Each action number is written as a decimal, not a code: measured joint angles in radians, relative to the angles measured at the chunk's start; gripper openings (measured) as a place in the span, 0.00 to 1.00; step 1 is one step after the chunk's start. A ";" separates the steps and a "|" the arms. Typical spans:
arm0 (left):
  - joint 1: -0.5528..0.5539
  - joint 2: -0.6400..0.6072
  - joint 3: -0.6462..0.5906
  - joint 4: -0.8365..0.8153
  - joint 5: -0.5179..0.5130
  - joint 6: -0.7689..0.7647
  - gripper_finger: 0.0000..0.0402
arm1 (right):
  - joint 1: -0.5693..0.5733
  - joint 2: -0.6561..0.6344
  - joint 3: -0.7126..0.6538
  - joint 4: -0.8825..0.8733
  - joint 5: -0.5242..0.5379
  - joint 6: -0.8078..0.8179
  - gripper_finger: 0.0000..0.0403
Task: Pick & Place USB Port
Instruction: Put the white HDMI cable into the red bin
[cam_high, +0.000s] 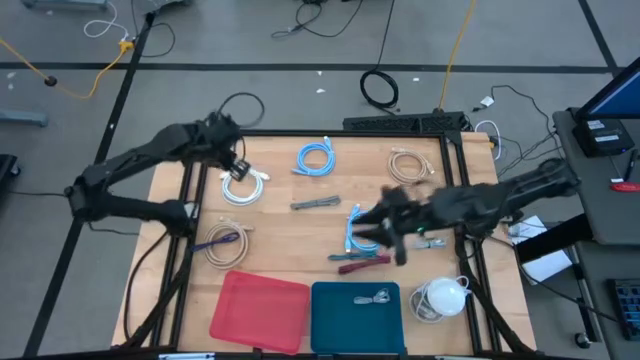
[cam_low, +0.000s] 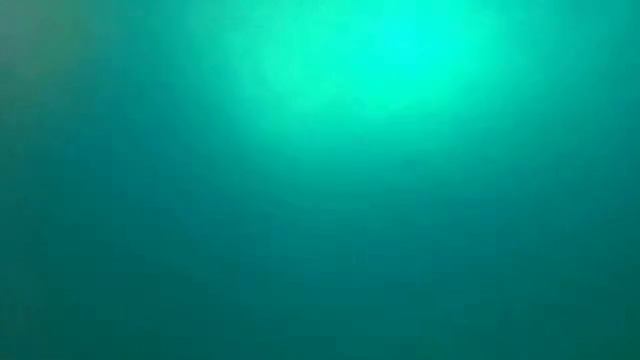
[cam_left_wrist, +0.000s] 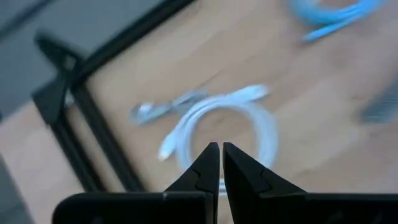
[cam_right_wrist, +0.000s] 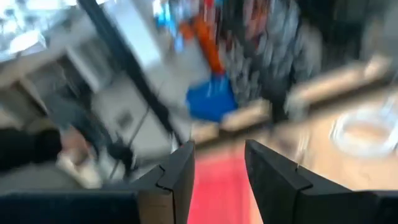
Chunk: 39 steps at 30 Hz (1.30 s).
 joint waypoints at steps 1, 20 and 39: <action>0.078 0.006 -0.027 0.035 0.045 0.043 0.06 | 0.002 -0.021 0.000 0.022 0.041 -0.033 0.33; 0.223 0.340 -0.171 0.274 0.317 0.654 0.45 | -0.049 -0.016 -0.001 -0.252 0.340 -0.044 0.33; 0.112 0.467 -0.171 0.360 0.102 0.740 0.54 | -0.062 0.003 -0.001 -0.272 0.351 -0.039 0.33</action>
